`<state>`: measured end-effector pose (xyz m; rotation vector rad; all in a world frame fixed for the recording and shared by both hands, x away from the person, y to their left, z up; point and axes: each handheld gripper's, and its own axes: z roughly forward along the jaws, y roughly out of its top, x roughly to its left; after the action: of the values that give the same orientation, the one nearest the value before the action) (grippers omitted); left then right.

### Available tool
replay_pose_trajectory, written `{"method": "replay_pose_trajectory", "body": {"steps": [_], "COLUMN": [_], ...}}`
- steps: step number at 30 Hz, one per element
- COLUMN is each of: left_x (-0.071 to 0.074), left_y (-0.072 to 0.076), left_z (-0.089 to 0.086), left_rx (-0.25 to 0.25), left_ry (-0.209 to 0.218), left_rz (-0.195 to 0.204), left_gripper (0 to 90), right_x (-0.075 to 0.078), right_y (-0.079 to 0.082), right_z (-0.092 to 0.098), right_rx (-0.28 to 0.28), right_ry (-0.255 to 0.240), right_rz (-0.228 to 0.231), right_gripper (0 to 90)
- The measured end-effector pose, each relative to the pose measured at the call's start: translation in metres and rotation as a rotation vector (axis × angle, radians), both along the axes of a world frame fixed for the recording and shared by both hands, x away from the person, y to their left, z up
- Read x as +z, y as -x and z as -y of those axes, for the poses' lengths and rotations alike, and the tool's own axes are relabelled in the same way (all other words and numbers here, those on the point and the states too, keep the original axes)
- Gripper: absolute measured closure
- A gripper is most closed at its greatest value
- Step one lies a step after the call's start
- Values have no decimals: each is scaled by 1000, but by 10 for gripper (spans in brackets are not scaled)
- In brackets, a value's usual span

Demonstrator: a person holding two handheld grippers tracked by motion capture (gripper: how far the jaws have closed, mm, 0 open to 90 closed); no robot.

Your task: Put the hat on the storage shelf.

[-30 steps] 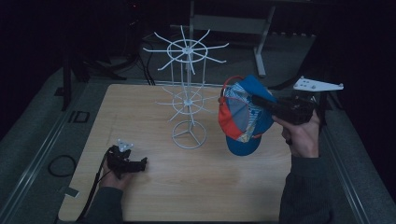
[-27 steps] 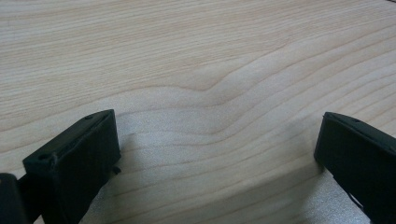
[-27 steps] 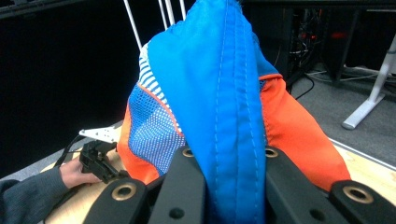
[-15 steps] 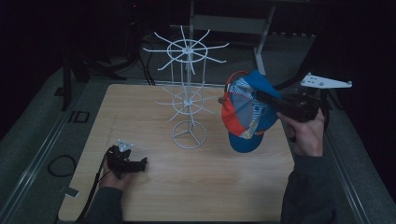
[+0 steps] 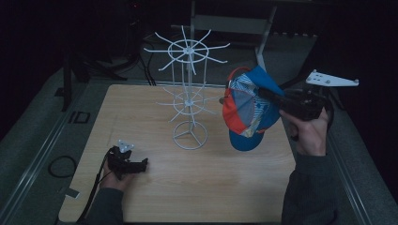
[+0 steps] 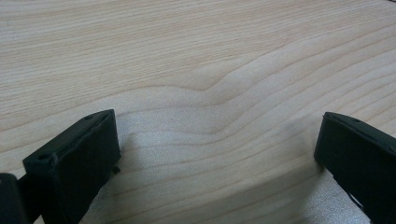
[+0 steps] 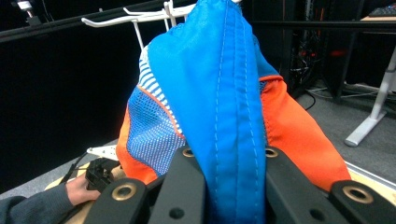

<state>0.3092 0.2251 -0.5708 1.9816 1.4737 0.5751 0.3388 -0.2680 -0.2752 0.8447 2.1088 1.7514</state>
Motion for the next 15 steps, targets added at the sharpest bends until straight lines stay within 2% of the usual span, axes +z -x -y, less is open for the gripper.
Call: {"method": "replay_pose_trajectory", "body": {"steps": [15], "left_x": [0], "left_y": [0], "left_z": [0], "left_rx": [-1], "left_ry": [0], "left_rz": [0], "left_gripper": [2], "right_x": [10], "right_y": [2], "right_z": [0], "right_rx": [19], "right_ry": [-22], "right_rz": [19], "right_gripper": [876]}}
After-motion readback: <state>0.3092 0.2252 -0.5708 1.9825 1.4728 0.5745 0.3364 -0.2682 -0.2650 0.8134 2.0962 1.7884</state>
